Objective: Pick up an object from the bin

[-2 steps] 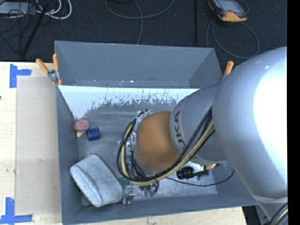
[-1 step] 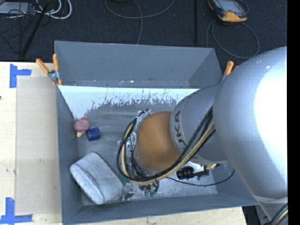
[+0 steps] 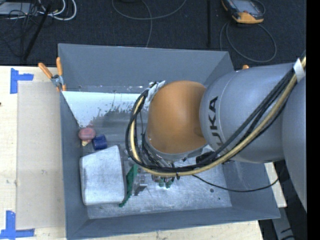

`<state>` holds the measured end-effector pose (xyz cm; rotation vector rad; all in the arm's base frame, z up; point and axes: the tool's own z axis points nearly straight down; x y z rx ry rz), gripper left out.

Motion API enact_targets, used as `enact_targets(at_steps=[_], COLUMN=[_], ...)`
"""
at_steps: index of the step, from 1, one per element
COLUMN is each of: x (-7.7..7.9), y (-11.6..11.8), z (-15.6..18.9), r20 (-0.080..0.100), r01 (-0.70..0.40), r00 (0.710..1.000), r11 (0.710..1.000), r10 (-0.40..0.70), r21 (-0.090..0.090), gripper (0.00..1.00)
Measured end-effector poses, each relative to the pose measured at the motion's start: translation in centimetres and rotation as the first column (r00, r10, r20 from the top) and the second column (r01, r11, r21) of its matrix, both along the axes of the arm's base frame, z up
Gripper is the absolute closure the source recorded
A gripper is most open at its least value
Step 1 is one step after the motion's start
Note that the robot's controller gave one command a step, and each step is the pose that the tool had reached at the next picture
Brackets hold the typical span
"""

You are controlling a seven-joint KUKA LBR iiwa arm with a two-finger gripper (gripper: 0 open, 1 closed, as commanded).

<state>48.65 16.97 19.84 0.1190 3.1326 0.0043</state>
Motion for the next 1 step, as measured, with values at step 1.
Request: enact_targets(at_steps=[1], x=[-0.14], y=[0.5], z=[9.9], r20=[0.0], r01=[-0.014], r00=[1.0], r11=[1.0], r10=[0.014], r21=[0.0], gripper=[1.0])
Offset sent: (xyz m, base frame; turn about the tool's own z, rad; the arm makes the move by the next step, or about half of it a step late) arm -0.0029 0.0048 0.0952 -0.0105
